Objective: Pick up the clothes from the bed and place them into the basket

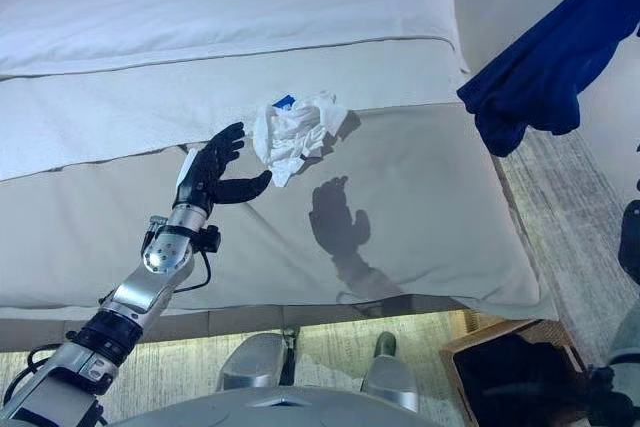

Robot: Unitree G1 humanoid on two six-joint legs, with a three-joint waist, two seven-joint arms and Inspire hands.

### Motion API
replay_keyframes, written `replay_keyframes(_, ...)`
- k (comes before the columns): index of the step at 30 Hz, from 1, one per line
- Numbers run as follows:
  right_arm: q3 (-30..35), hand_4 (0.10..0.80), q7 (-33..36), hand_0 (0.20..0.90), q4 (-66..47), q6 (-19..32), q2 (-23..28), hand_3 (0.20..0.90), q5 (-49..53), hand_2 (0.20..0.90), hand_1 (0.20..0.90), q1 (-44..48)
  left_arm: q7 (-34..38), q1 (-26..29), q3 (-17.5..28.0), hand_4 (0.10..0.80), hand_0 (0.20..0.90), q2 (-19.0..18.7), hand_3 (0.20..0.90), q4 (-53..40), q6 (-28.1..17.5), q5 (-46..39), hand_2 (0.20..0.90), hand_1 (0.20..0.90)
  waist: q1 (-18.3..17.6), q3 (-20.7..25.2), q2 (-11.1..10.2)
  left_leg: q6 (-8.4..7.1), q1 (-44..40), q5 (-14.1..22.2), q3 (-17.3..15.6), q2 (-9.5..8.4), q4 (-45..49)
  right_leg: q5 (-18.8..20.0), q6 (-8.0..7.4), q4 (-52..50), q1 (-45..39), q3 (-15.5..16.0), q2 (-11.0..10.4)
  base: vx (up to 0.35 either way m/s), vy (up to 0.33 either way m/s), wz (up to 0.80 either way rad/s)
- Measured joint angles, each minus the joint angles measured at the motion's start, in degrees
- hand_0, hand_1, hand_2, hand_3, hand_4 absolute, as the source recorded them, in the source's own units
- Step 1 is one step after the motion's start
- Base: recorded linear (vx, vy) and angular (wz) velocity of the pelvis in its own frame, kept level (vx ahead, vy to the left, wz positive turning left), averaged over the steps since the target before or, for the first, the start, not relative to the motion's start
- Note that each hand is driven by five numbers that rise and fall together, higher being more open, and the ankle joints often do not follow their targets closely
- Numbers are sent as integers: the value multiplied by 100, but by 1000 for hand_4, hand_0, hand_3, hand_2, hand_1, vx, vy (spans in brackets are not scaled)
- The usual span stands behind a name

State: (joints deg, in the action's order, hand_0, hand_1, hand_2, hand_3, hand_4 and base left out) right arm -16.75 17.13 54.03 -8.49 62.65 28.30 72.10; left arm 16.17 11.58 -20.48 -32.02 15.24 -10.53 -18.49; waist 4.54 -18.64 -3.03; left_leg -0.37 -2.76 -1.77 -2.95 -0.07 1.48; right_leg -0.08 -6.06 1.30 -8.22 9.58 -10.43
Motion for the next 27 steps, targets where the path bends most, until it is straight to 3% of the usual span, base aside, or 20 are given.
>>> replay_keyframes(3, -64, 100, 0, 300, -58, 3, 74, 200, 108, 300, 300, 57, 0, 7, 0, 800, 900, 24, 900, 176, -3, 1, 900, 900, -35, -2, -3, 1, -115, 1, -72, 10, -6, 28, -2, 14, -9, -270, 14, 27, 85, -32)
replay_keyframes(9, -68, 100, 30, 300, -517, 3, 428, 200, 213, 300, 300, -8, -111, 18, 1, 800, 900, 38, 900, 403, -98, 18, 900, 900, -341, -2, -5, 3, -300, 3, -331, 22, -136, 60, -42, 10, 22, -521, 16, 61, 73, -26)
replay_keyframes(11, 288, 100, 64, 300, -790, 5, 440, 200, 214, 300, 300, -256, -179, 24, 4, 800, 900, 25, 900, 410, -102, 38, 900, 900, -427, 1, -13, 3, -350, 4, -541, 58, -201, 222, -177, 12, 156, -601, 47, -92, 18, -49)
replay_keyframes(13, 495, 100, 68, 300, -878, 1, 439, 200, 243, 300, 300, -513, -179, 28, 5, 800, 900, 1, 900, 411, -103, 63, 900, 900, -495, 1, -12, 2, -362, 3, -759, 154, -298, 442, -170, -45, 361, -581, 142, -203, 26, -62)
replay_keyframes(16, 762, 100, -1, 300, -997, 3, 434, 200, 432, 300, 300, -1011, -21, 50, 42, 800, 900, -67, 900, 387, -84, 63, 900, 900, -461, 25, -48, 3, -328, 6, -1204, 260, -396, 834, 17, -9, 705, -382, 320, -104, -22, -80)
replay_keyframes(20, 1333, 100, -25, 300, -1083, 6, 363, 200, 556, 300, 300, -2099, 81, 91, 144, 800, 900, -63, 900, 462, -83, 37, 900, 900, -595, 140, -229, 1, -452, 10, -1488, 175, -582, 844, 30, 78, 797, -407, 294, 12, -27, -40)
replay_keyframes(23, 1410, 100, -28, 300, -1100, 7, 336, 200, 596, 300, 300, -2445, 96, 90, 197, 800, 900, -42, 900, 557, -85, 40, 900, 900, -714, 184, -244, 0, -514, 14, -1569, 149, -624, 843, 30, 172, 759, -435, 294, 23, -46, -24)
replay_keyframes(27, 2009, 100, -22, 300, -1217, 99, 10, 200, 667, 300, 300, -3090, 78, 22, 241, 800, 900, 41, 900, 645, -90, 48, 900, 900, -831, 195, -246, 0, -603, 14, -1651, 121, -651, 843, 30, 389, 688, -597, 324, 15, -47, -25)
